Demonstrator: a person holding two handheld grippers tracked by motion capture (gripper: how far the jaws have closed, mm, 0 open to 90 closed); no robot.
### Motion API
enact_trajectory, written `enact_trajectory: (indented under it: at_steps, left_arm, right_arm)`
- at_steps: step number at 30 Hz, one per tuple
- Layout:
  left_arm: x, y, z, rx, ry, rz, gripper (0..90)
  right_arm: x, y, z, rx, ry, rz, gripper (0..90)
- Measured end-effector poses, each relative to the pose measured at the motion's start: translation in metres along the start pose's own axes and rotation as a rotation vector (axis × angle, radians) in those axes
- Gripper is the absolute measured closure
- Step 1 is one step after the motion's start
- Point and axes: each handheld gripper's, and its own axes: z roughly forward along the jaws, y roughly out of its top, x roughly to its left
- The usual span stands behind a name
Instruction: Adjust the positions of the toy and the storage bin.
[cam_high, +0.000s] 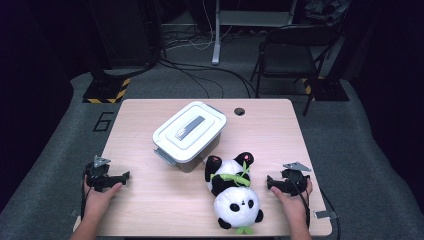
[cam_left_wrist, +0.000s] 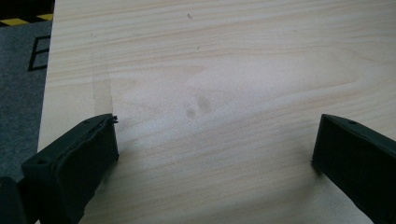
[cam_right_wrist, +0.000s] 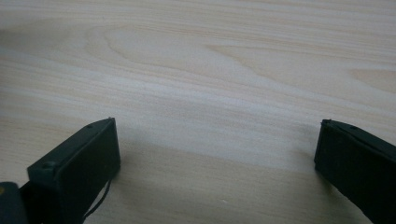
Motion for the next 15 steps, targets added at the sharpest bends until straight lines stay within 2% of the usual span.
enact_trajectory:
  at_steps: [15]
  left_arm:
    - [-0.0006, 0.0000, -0.0004, 0.005, -0.005, 0.001, 0.0]
  right_arm:
    - [0.0009, -0.0006, -0.0011, -0.009, -0.009, 0.013, 3.3]
